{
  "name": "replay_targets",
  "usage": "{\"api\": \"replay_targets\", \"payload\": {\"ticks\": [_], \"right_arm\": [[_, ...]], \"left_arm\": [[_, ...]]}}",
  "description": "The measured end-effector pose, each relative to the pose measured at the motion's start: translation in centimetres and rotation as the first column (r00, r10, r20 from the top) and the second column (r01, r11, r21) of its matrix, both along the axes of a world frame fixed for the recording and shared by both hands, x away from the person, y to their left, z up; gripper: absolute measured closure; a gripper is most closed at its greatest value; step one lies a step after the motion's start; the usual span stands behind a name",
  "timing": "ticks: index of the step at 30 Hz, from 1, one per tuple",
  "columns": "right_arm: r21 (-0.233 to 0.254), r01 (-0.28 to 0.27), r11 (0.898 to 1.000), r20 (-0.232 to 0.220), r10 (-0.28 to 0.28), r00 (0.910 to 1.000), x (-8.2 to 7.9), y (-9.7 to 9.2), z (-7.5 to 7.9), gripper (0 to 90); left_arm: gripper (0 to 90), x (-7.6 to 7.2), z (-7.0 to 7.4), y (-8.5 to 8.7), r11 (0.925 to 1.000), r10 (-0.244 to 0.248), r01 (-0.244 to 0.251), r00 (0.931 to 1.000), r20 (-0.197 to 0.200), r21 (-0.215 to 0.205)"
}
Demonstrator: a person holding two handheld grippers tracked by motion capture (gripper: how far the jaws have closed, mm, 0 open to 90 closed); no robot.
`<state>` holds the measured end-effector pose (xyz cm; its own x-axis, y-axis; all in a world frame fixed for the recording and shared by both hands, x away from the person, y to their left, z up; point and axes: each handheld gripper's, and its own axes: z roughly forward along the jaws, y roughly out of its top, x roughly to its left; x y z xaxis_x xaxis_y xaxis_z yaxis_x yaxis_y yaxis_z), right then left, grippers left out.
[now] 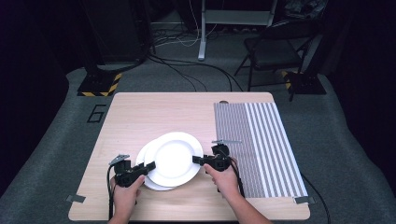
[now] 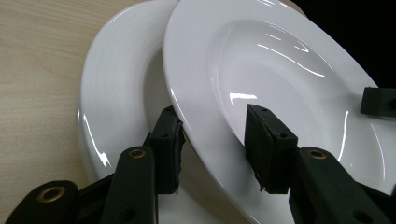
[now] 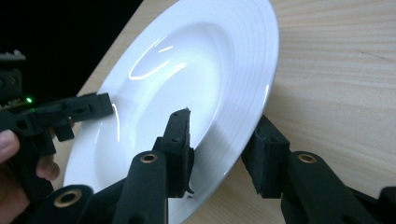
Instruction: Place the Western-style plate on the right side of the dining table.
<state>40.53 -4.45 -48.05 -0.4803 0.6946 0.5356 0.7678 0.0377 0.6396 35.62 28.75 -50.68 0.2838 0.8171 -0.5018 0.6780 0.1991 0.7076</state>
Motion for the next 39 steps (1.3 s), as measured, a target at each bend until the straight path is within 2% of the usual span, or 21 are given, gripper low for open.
{"api": "replay_targets", "payload": {"ticks": [10, 13, 14, 18, 24, 28, 31, 34, 39], "right_arm": [[-0.012, -0.018, 1.0, -0.021, 0.017, 0.9996, -0.8, 0.5, 0.1, 55.6], [-0.034, -0.007, 0.999, -0.003, 0.007, 1.0, -1.1, 0.6, 0.2, 53.4], [-0.03, -0.005, 1.0, -0.003, 0.005, 1.0, -1.1, 0.6, 0.2, 53.0], [-0.028, 0.0, 1.0, -0.002, 0.0, 1.0, -1.1, 0.4, 0.2, 52.6], [-0.045, 0.001, 0.999, 0.013, -0.001, 0.9999, -1.1, 0.4, 0.2, 51.9], [-0.054, 0.008, 0.999, 0.019, -0.006, 0.9998, -1.2, 0.5, 0.2, 52.1], [-0.063, 0.003, 0.998, 0.023, -0.002, 0.9997, -1.3, 0.7, 0.2, 52.1], [-0.076, 0.001, 0.997, 0.061, 0.004, 0.9981, -1.5, 0.8, 0.4, 52.1], [-0.071, -0.002, 0.998, 0.071, 0.007, 0.9975, -1.6, 0.7, 0.6, 52.1]], "left_arm": [[57.3, 0.1, 0.4, -0.2, 0.9995, -0.007, 0.007, 1.0, -0.002, 0.03], [57.3, 0.2, 0.6, -0.3, 0.9995, -0.01, 0.01, 0.9999, -0.005, 0.029], [57.3, 0.2, 0.7, -0.2, 0.9991, -0.019, 0.019, 0.9998, 0.0, 0.038], [57.2, 0.1, 1.1, -0.5, 0.9995, -0.015, 0.014, 0.9998, 0.012, 0.028], [56.1, 0.1, 1.4, -0.7, 0.9981, -0.025, 0.024, 0.9993, 0.029, 0.056], [55.8, 0.0, 1.6, -0.6, 0.9979, -0.029, 0.027, 0.9989, 0.036, 0.059], [55.7, -0.1, 1.8, -0.7, 0.9963, -0.029, 0.025, 0.9983, 0.051, 0.082], [55.5, -0.1, 2.0, -0.7, 0.9945, -0.033, 0.026, 0.9973, 0.066, 0.101], [55.3, -0.2, 2.4, -0.8, 0.9932, -0.036, 0.027, 0.9961, 0.08, 0.113]]}}
